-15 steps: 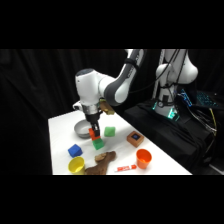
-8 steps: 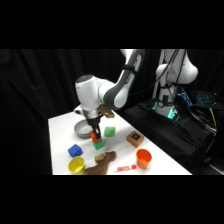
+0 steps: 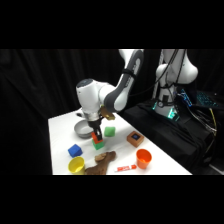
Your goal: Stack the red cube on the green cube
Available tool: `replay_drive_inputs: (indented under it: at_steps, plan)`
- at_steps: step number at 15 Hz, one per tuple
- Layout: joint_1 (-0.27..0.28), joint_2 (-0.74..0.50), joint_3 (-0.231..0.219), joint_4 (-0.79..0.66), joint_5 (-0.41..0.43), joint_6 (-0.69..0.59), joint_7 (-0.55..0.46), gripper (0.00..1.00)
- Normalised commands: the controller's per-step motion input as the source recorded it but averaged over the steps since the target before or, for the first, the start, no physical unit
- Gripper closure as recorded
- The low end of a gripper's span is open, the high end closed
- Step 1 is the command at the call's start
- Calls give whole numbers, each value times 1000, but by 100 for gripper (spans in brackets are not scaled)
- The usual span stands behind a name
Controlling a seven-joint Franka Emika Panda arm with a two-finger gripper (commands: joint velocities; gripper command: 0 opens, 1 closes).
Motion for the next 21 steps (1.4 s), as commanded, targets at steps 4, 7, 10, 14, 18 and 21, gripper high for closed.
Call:
replay_drive_inputs:
  at_steps: [4,7,10,14,18,21]
  plan:
    - [-67,28,72,54,104,45,-152,0]
    - [-49,-24,54,21,79,33,-132,0]
    - [-21,-110,23,-24,32,-8,-100,0]
    - [50,-265,-48,-95,-80,-90,-1,0]
    - [84,-358,-59,-124,-138,-211,47,0]
    - [71,-392,-30,-100,-130,-290,46,0]
